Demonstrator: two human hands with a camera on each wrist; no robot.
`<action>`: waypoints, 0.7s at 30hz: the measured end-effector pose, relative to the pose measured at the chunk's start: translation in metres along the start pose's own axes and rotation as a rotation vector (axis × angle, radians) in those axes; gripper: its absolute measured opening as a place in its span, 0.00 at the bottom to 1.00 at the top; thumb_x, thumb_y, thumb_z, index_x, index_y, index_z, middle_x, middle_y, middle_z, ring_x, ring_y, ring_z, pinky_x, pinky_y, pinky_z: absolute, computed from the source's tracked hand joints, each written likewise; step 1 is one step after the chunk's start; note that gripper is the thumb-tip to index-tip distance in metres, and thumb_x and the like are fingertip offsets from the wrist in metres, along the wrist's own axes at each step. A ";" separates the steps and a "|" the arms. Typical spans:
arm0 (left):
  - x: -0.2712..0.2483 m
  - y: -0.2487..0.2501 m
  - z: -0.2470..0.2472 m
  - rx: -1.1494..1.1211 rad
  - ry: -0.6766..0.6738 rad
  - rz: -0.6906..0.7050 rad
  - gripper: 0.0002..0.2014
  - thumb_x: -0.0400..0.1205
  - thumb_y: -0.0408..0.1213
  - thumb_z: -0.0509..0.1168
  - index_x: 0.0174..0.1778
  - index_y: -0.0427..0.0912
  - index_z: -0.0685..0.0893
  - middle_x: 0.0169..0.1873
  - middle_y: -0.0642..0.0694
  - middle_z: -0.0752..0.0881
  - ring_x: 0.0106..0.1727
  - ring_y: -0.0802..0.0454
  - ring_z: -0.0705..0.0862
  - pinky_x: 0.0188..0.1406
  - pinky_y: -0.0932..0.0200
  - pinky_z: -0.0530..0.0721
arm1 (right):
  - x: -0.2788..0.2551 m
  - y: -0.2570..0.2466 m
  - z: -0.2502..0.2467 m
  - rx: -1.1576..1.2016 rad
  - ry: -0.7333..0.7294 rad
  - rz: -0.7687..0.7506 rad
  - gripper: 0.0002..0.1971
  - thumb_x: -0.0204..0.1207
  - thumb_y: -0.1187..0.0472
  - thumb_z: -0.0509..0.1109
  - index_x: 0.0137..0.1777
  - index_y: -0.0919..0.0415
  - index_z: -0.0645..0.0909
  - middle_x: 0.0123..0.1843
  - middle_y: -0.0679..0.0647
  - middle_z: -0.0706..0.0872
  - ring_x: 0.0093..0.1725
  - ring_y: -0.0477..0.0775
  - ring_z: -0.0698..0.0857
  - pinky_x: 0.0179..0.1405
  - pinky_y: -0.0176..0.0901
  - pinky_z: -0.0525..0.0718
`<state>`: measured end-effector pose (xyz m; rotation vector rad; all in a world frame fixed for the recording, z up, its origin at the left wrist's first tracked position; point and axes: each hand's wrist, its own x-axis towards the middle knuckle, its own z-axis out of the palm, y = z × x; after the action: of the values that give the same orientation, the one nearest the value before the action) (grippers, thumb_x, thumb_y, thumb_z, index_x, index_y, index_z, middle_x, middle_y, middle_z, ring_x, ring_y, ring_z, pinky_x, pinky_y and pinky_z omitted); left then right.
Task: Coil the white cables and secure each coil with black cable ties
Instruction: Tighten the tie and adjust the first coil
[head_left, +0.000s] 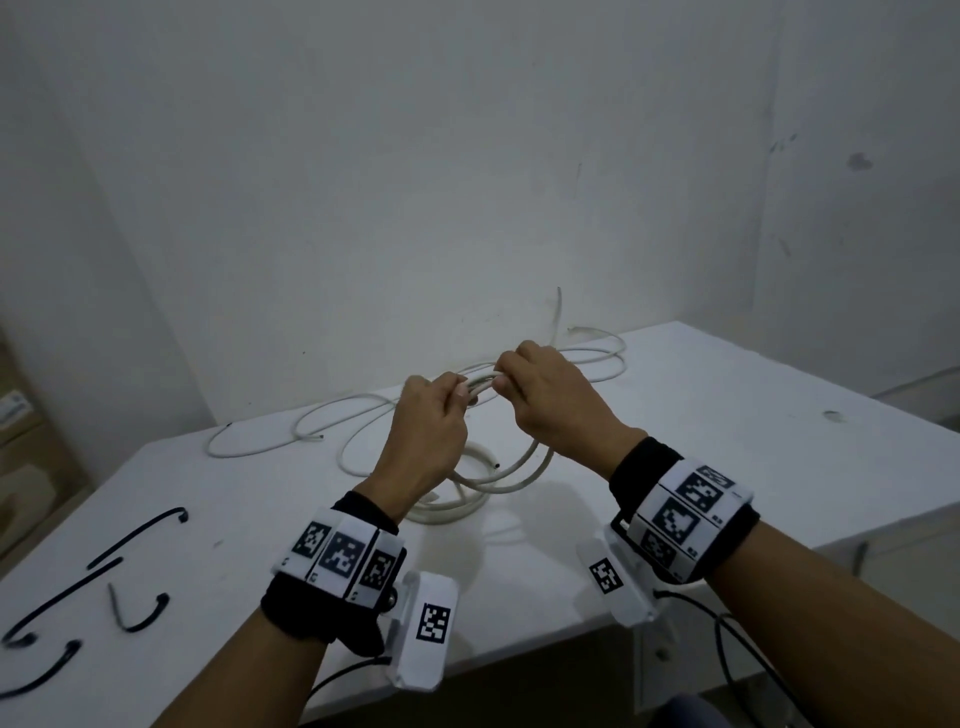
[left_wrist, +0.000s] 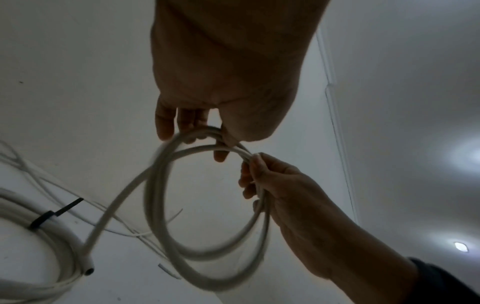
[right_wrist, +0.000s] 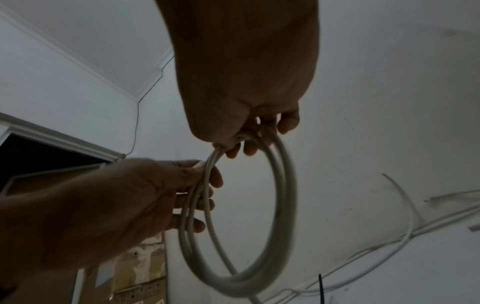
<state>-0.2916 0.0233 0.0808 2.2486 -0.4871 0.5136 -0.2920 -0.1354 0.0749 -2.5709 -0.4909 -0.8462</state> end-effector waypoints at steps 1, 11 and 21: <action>0.000 -0.001 -0.001 -0.009 -0.004 0.002 0.13 0.88 0.39 0.54 0.46 0.43 0.83 0.43 0.50 0.74 0.39 0.62 0.74 0.33 0.78 0.71 | 0.000 -0.002 -0.002 -0.016 -0.009 0.010 0.12 0.86 0.55 0.54 0.52 0.61 0.76 0.42 0.53 0.76 0.42 0.57 0.73 0.44 0.52 0.73; -0.002 0.003 -0.007 -0.685 -0.258 -0.236 0.13 0.88 0.40 0.57 0.52 0.35 0.81 0.28 0.46 0.74 0.22 0.51 0.73 0.17 0.61 0.74 | 0.004 -0.007 -0.009 0.387 -0.110 0.034 0.09 0.85 0.57 0.58 0.44 0.57 0.75 0.30 0.47 0.78 0.29 0.44 0.72 0.28 0.33 0.68; 0.000 -0.005 0.004 -0.711 -0.152 -0.287 0.15 0.89 0.42 0.54 0.37 0.40 0.72 0.19 0.53 0.65 0.17 0.57 0.63 0.15 0.63 0.65 | 0.015 -0.006 -0.011 0.185 -0.258 0.042 0.13 0.82 0.50 0.63 0.60 0.57 0.76 0.49 0.55 0.85 0.49 0.54 0.82 0.47 0.45 0.77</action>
<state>-0.2886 0.0240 0.0751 1.6304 -0.3408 0.0033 -0.2885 -0.1327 0.0940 -2.5183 -0.5591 -0.4337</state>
